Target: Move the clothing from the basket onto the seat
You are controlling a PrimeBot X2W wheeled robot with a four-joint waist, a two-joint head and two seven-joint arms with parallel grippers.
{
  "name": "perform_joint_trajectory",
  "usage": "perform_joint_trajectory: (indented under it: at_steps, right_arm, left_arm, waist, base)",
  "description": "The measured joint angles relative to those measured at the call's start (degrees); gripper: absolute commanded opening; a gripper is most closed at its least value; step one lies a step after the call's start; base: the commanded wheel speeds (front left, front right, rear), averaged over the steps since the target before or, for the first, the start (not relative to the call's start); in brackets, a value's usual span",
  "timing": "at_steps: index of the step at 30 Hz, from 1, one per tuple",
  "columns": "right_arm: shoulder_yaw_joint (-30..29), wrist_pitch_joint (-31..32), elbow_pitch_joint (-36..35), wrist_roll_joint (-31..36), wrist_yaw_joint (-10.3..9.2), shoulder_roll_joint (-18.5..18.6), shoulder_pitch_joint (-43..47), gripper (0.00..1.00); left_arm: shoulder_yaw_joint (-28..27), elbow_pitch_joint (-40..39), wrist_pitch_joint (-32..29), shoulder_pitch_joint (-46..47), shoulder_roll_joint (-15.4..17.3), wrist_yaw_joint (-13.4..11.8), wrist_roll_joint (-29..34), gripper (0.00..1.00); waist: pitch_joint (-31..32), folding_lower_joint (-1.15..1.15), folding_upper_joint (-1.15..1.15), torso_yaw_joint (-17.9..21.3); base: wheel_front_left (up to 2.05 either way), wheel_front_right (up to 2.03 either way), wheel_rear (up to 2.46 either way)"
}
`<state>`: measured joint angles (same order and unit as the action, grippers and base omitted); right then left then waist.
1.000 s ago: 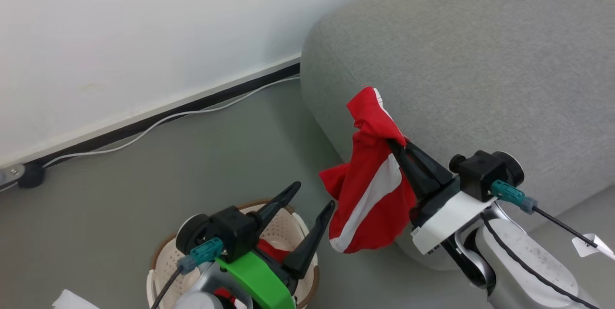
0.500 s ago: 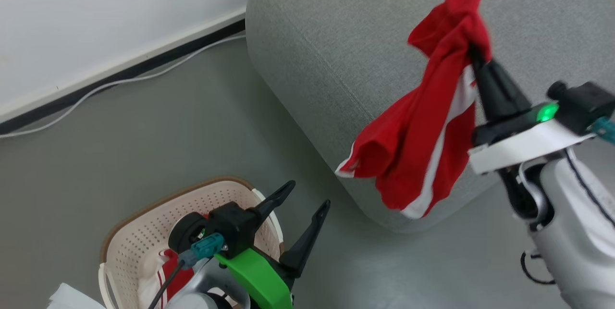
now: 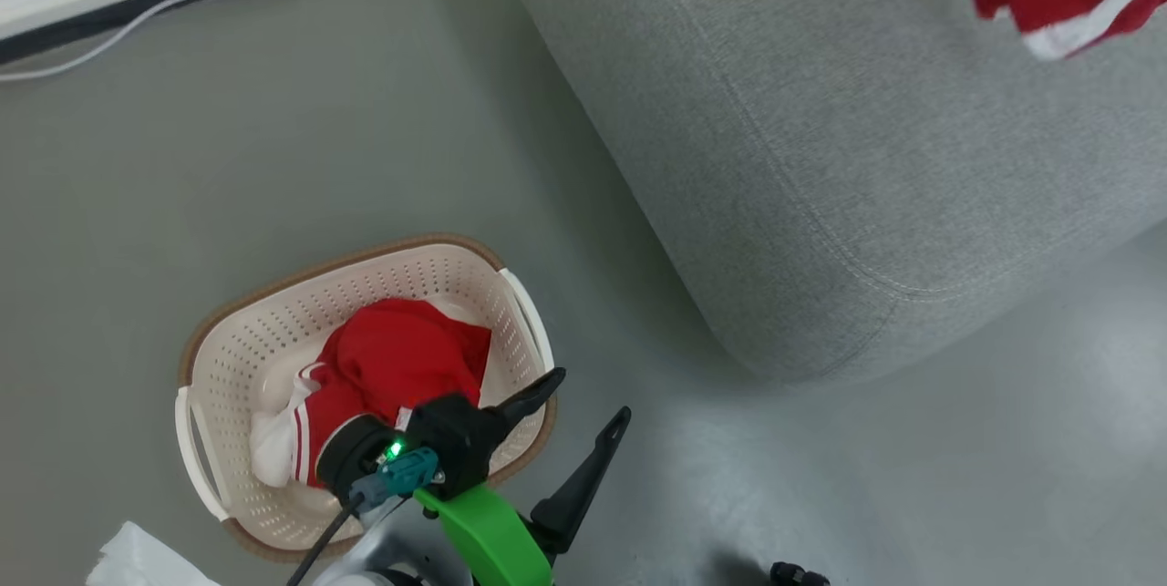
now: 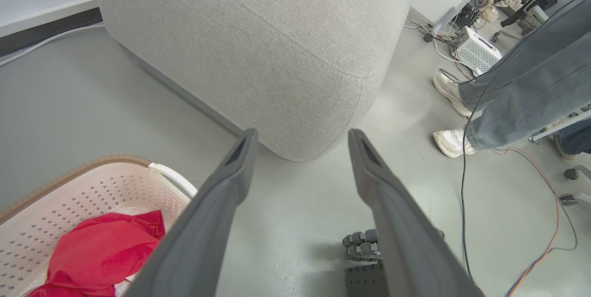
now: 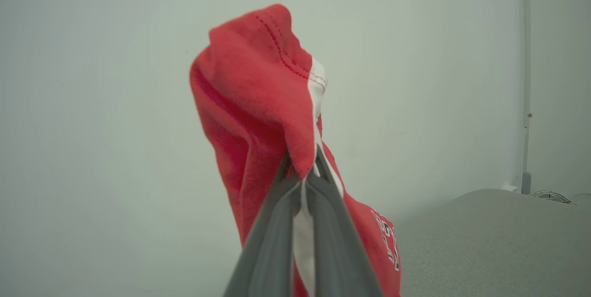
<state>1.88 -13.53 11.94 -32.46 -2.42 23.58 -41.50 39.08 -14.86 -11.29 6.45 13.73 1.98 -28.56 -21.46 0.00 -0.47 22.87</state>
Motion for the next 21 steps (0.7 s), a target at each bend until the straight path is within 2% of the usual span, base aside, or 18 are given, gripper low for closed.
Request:
perform_joint_trajectory:
  at_steps: [3,11,21]
  right_arm:
    - [-3.09,0.93,2.14,-0.66,-0.47,2.67,-4.21,0.00]
    - [-10.56,2.03,6.95,-5.61,-1.93,6.49,-11.99,0.00]
    - [-11.13,1.94,11.34,-7.67,-2.23,4.47,-16.28,0.00]
  left_arm:
    - [-0.19,-1.68,-1.03,0.01,1.13,0.00,0.08,1.00]
    - [-0.75,-6.36,-2.85,0.03,3.54,0.01,0.58,1.00]
    - [-4.50,-11.95,-5.09,0.01,8.35,-1.07,2.16,1.00]
  waist:
    - [-2.33,0.00,0.00,-1.50]
    - [-8.78,0.00,0.00,-5.26]
    - [-17.54,0.00,0.00,-7.11]
  base:
    - [0.00,0.00,0.00]
    - [0.00,0.00,0.00]
    - [0.00,0.00,0.00]
